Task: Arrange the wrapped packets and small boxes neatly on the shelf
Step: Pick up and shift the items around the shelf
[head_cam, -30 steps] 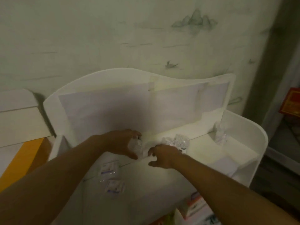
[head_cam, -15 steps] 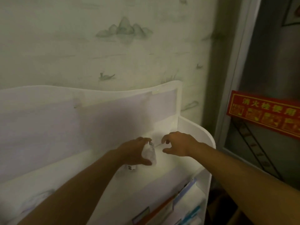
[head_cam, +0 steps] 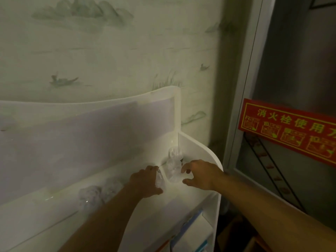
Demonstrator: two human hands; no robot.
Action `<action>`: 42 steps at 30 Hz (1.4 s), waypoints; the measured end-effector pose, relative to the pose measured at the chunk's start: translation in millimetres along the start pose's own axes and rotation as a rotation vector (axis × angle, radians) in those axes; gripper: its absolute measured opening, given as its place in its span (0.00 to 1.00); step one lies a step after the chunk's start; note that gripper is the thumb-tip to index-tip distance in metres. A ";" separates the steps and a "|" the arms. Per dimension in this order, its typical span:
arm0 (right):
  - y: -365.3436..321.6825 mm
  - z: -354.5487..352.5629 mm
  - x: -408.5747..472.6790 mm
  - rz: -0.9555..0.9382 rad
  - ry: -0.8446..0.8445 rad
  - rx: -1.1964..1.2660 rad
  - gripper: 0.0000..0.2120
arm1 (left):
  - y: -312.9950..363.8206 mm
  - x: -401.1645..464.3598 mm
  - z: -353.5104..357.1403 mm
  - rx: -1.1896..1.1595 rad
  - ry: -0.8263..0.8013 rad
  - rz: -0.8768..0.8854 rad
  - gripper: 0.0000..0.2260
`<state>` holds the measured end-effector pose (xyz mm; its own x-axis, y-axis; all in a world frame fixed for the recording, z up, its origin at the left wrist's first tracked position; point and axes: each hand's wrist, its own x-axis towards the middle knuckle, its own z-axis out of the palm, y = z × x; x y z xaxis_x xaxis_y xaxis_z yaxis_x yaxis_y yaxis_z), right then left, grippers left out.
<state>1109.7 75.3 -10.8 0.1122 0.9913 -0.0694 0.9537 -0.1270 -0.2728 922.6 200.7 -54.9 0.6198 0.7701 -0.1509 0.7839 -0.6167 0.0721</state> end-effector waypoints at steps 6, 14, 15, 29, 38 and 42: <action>8.9 -4.1 7.3 -0.001 0.002 0.001 0.21 | 4.5 17.2 -0.1 -0.011 0.061 0.037 0.30; 6.3 -13.5 2.9 0.010 0.000 -0.003 0.21 | 1.5 10.7 -10.9 0.044 0.043 0.047 0.33; 4.2 -15.2 2.3 0.007 0.003 -0.006 0.21 | 0.8 7.1 -14.0 0.050 0.047 0.053 0.33; -133.5 -76.5 14.9 -0.231 0.157 0.008 0.24 | -72.9 -129.9 -138.4 0.239 0.256 0.039 0.22; -313.6 -57.3 0.2 -0.545 0.116 0.018 0.25 | -183.9 -302.7 -177.0 0.272 0.226 -0.263 0.22; -384.7 -44.6 -24.9 -0.618 0.097 0.018 0.24 | -225.7 -376.1 -176.6 0.268 0.256 -0.347 0.21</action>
<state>752.5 101.0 138.7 -0.4330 0.8804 0.1934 0.8456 0.4711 -0.2509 519.2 79.0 159.7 0.3397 0.9318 0.1282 0.9291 -0.3112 -0.2000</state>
